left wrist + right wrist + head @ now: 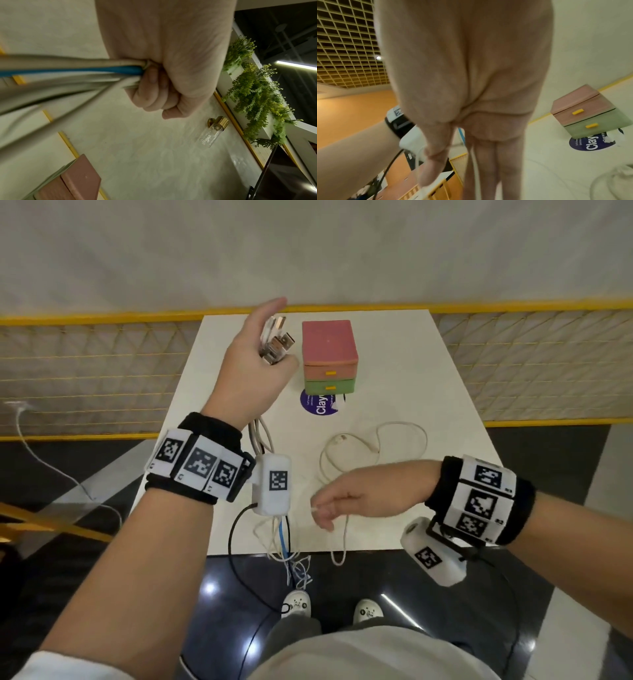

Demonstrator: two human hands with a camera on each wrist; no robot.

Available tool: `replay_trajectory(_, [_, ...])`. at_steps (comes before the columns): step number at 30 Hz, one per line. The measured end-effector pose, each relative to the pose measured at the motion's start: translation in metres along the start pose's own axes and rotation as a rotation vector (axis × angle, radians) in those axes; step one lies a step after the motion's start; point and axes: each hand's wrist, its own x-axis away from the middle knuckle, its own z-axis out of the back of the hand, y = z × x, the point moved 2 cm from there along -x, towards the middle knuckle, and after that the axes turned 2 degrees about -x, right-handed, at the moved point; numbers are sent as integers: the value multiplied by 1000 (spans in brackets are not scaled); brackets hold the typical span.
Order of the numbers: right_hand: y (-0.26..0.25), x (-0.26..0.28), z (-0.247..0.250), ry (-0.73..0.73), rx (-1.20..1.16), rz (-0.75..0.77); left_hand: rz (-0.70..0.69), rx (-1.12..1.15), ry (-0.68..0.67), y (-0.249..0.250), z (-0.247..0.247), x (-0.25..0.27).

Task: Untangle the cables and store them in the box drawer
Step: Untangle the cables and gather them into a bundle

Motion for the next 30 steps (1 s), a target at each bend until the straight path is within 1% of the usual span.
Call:
replay_trajectory(1, [0,1,4,58,-82,-31,3,11,2,0,0,1])
replay_trajectory(2, [-1,2,6,83,-149,-58,8,22,4,0,0,1])
replay_trajectory(4, [-4,5,6,59,-238,-92,8,36,7,0,0,2])
replay_trajectory(6, [-5,3,2,23,-294,-81,2,32,3,0,0,3])
replay_trajectory(9, [-3,1,-6,11,-363,-75,-4,28,-6,2,-1,4])
replay_trajectory(11, [0,-3,-10,31,-404,-99,0,22,-14,3,-2,5])
replay_trajectory(12, [3,-6,-11,62,-385,-99,4,20,-18,4,-2,6])
replay_trajectory(13, [6,-8,-10,106,-302,-81,7,21,-22,5,-3,8])
replay_trajectory(15, [15,-11,-5,174,-20,-40,10,22,-35,9,-4,12])
replay_trajectory(16, [20,-13,-2,201,103,-59,13,19,-43,12,-4,14])
replay_trajectory(18, [31,-15,8,294,238,-138,34,21,-60,15,-6,16])
replay_trajectory(20, [40,-18,21,461,279,-183,67,56,-73,15,-8,17])
replay_trajectory(21, [41,-19,28,568,254,-185,83,82,-80,15,-9,17])
replay_trajectory(22, [39,-20,34,664,196,-172,94,110,-92,16,-10,17])
replay_trajectory(23, [35,-21,40,730,126,-142,102,136,-108,16,-11,17])
replay_trajectory(24, [29,-23,44,758,62,-93,109,154,-124,16,-13,17])
replay_trajectory(26, [15,-28,46,715,4,-8,119,179,-144,18,-14,15])
replay_trajectory(27, [11,-31,42,672,27,15,118,192,-147,18,-15,15])
replay_trajectory(29, [13,-42,25,546,137,-8,110,213,-129,19,-14,12])
replay_trajectory(30, [20,-48,11,441,143,-30,106,220,-113,19,-12,11])
